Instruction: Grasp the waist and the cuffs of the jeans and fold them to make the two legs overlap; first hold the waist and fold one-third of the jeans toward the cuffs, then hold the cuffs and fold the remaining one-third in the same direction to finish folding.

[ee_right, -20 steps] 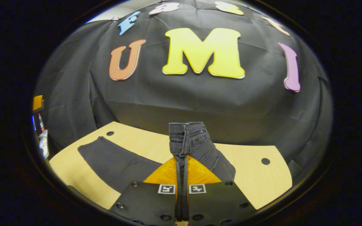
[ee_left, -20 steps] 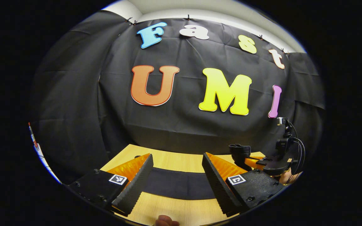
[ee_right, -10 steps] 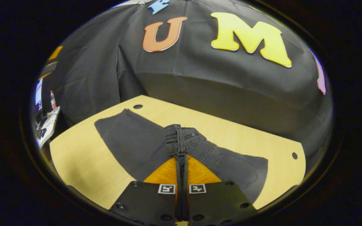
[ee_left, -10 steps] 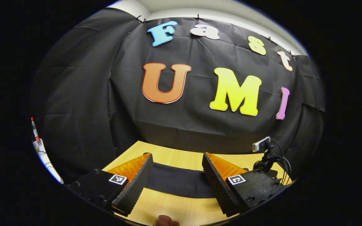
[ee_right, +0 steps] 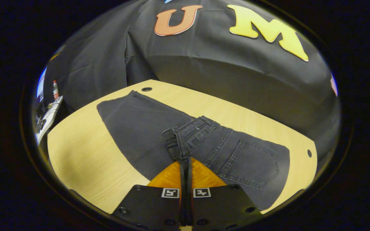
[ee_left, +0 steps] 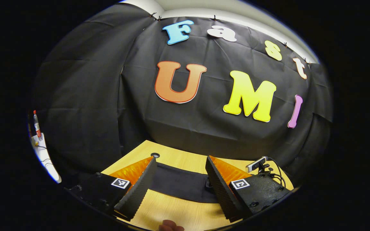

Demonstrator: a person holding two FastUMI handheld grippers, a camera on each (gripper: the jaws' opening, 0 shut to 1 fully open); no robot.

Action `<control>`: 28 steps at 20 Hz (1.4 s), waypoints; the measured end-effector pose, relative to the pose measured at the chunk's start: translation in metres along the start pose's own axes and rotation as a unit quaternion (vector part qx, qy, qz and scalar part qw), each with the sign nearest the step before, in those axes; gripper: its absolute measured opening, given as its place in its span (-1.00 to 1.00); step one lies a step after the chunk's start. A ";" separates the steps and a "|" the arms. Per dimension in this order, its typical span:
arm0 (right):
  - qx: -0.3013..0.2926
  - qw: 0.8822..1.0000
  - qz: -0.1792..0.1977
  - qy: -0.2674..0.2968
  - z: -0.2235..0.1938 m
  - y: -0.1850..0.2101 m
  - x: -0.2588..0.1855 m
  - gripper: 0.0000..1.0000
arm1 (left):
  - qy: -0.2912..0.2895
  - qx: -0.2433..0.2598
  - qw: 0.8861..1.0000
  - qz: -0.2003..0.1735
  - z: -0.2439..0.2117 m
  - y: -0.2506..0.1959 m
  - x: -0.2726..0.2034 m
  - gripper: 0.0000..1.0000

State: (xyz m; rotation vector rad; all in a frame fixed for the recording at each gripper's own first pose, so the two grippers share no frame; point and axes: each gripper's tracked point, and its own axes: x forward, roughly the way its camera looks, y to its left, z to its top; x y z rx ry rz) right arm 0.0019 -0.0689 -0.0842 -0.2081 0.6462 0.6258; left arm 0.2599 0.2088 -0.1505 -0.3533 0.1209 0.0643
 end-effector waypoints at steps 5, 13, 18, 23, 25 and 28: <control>-0.023 1.000 -0.010 -0.005 0.006 -0.002 -0.005 -0.96 | 0.016 -0.029 0.999 0.011 -0.010 0.015 0.011 0.97; 0.037 0.997 0.063 -0.002 0.014 0.009 -0.025 0.53 | 0.034 -0.091 0.994 0.048 -0.030 0.053 0.029 0.98; 0.057 0.994 0.064 -0.061 0.051 -0.005 -0.066 0.92 | 0.099 -0.151 0.982 0.047 -0.087 0.066 0.054 0.98; 0.106 0.985 0.034 -0.130 0.098 -0.050 -0.126 0.92 | 0.154 -0.294 0.941 0.061 -0.145 0.084 0.075 0.99; 0.124 0.980 0.012 -0.158 0.113 -0.076 -0.154 0.93 | 0.160 -0.357 0.917 0.073 -0.159 0.099 0.089 0.99; 0.141 0.972 -0.016 -0.186 0.128 -0.106 -0.186 0.90 | 0.168 -0.422 0.886 0.089 -0.178 0.118 0.104 0.99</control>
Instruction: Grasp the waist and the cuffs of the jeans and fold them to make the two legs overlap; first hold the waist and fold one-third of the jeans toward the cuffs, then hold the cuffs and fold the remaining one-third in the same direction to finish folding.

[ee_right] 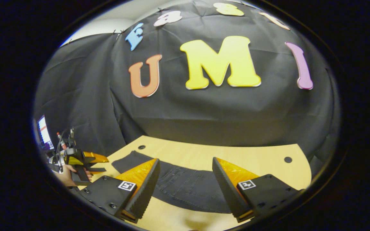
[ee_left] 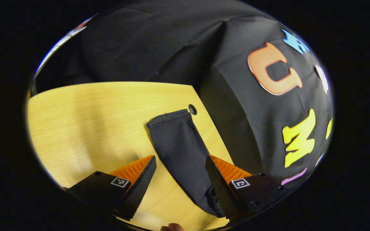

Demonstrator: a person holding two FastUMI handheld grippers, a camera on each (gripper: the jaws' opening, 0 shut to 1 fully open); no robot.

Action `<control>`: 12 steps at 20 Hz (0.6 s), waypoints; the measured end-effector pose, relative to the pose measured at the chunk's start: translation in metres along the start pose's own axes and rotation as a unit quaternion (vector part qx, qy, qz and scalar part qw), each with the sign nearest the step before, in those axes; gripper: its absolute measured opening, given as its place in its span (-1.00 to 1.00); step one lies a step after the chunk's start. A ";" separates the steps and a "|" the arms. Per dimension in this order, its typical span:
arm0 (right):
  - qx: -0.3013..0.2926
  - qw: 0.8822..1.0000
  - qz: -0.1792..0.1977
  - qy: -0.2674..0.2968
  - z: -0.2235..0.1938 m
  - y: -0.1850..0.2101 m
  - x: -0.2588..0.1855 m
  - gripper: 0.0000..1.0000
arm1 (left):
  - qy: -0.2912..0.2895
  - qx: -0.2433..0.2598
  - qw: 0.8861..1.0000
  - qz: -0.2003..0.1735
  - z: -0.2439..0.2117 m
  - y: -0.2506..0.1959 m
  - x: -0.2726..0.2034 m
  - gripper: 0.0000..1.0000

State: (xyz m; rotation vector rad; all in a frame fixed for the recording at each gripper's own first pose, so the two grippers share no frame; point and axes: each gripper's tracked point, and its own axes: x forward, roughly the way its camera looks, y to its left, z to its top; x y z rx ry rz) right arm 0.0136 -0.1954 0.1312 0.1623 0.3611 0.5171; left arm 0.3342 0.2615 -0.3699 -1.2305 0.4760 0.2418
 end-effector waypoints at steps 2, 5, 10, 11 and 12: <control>0.006 1.000 -0.015 -0.021 0.021 -0.013 -0.014 0.99 | 0.011 -0.041 0.999 -0.001 0.003 0.011 0.011 0.98; 0.018 0.998 -0.037 -0.047 0.047 -0.029 -0.035 0.90 | 0.023 -0.091 0.996 0.005 0.002 0.020 0.030 0.99; 0.009 0.995 -0.067 -0.067 0.071 -0.050 -0.061 0.99 | 0.018 -0.133 0.991 0.001 0.011 0.024 0.051 0.98; 0.006 0.995 -0.073 -0.069 0.074 -0.054 -0.066 0.99 | 0.015 -0.136 0.991 -0.002 0.013 0.023 0.054 0.99; 0.005 0.994 -0.078 -0.070 0.075 -0.058 -0.069 0.90 | 0.012 -0.136 0.991 -0.005 0.015 0.021 0.061 0.99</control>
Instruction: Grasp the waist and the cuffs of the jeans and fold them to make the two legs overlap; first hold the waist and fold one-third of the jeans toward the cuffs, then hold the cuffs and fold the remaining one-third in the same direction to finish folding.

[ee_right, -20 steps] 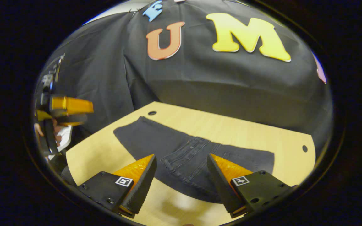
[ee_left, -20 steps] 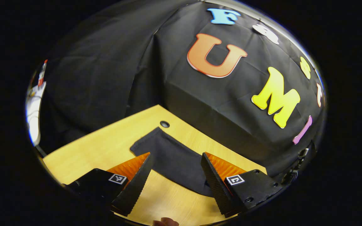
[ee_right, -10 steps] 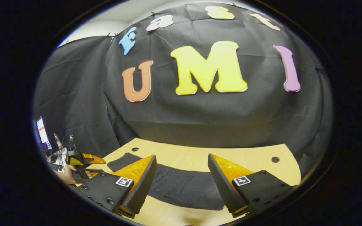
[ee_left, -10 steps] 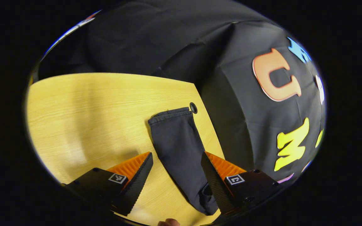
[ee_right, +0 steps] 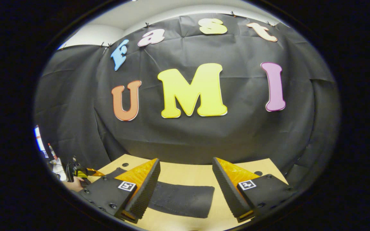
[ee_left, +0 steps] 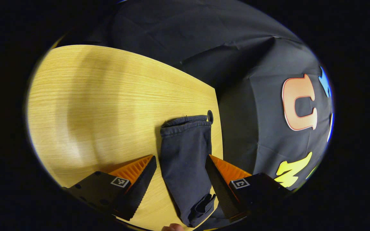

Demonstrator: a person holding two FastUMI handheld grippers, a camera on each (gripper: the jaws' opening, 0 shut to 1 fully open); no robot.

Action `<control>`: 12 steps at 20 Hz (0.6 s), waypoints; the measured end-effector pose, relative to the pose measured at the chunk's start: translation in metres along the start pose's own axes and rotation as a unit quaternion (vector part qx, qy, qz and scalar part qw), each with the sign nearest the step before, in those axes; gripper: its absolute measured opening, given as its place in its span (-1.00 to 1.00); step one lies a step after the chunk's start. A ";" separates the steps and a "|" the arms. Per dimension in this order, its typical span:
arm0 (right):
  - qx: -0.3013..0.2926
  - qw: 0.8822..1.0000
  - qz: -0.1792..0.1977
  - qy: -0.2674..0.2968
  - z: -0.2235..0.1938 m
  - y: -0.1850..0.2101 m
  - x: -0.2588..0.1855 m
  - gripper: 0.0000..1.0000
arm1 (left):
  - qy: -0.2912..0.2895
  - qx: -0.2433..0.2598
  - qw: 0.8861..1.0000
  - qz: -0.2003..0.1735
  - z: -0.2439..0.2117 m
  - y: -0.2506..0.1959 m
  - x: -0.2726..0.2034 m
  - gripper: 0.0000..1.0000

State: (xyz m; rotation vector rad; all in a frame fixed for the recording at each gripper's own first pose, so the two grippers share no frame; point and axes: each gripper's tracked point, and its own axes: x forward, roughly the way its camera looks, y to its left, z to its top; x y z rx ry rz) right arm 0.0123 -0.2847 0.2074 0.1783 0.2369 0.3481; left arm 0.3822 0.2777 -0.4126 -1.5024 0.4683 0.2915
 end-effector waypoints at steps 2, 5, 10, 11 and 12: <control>-0.001 1.000 -0.008 -0.001 0.002 -0.007 -0.005 0.99 | -0.002 -0.002 1.000 -0.007 0.003 -0.005 0.008 1.00; 0.004 1.000 -0.020 0.005 -0.001 -0.017 -0.010 0.90 | -0.014 -0.016 0.999 -0.025 0.012 -0.015 0.023 0.97; 0.012 0.999 -0.034 0.009 0.000 -0.031 -0.016 0.99 | -0.008 -0.046 0.998 -0.042 0.014 -0.014 0.042 0.82; 0.010 0.999 -0.035 0.009 0.000 -0.033 -0.017 0.99 | -0.006 -0.048 0.998 -0.032 0.013 -0.005 0.046 0.48; 0.009 0.999 -0.035 0.010 0.000 -0.033 -0.018 0.90 | -0.007 -0.052 0.999 -0.013 0.011 0.006 0.053 0.09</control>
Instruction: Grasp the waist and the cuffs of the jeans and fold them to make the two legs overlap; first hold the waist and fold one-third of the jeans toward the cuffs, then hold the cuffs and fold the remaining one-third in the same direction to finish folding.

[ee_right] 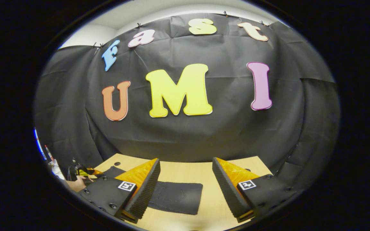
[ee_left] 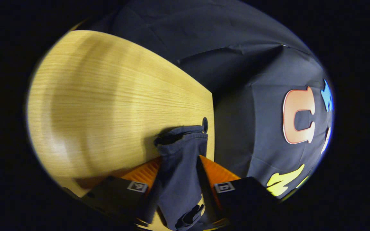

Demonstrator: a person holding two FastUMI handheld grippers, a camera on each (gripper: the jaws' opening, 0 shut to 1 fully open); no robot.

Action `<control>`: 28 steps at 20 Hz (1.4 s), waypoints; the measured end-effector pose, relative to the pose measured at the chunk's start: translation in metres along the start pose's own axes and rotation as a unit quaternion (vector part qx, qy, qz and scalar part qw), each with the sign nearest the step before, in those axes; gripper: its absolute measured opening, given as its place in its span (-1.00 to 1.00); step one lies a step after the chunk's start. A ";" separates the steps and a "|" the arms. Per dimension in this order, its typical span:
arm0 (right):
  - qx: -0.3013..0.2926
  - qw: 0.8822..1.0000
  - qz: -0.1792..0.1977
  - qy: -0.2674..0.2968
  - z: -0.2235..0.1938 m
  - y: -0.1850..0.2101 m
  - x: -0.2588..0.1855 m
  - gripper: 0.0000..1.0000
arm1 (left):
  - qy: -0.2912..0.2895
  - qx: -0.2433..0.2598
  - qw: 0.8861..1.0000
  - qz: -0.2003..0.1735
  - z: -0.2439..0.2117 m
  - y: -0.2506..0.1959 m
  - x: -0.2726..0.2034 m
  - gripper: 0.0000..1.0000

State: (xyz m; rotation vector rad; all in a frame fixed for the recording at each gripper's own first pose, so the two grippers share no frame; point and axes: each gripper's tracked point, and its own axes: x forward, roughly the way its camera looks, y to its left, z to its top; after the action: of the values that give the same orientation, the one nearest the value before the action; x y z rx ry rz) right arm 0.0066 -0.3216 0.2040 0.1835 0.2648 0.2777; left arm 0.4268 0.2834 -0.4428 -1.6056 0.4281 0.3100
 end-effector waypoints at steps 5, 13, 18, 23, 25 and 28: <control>-0.005 1.000 0.000 0.006 -0.002 -0.003 -0.003 0.99 | 0.005 0.016 1.000 0.004 -0.001 0.000 0.001 -0.87; -0.005 1.000 0.002 0.013 -0.006 -0.002 -0.004 0.99 | -0.020 0.198 0.980 0.020 -0.005 -0.033 -0.023 -0.93; -0.002 1.000 -0.001 0.017 -0.010 -0.004 -0.006 0.99 | -0.028 0.293 0.956 -0.011 -0.018 -0.080 -0.042 -0.93; 0.002 0.999 -0.012 0.032 -0.020 -0.013 -0.010 0.99 | -0.050 0.417 0.906 -0.054 -0.056 -0.136 -0.066 -0.93; 0.005 0.999 -0.016 0.037 -0.025 -0.017 -0.010 0.99 | -0.051 0.455 0.886 -0.078 -0.075 -0.161 -0.079 -0.94; 0.011 0.999 -0.022 0.040 -0.027 -0.021 -0.011 0.90 | -0.046 0.494 0.861 -0.113 -0.107 -0.195 -0.087 -0.94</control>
State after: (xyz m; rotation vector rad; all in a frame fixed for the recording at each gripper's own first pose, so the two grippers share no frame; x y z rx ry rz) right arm -0.0058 -0.3409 0.1758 0.1887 0.3503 0.2383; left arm 0.4315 0.1935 -0.2213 -0.6080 0.2441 -0.0362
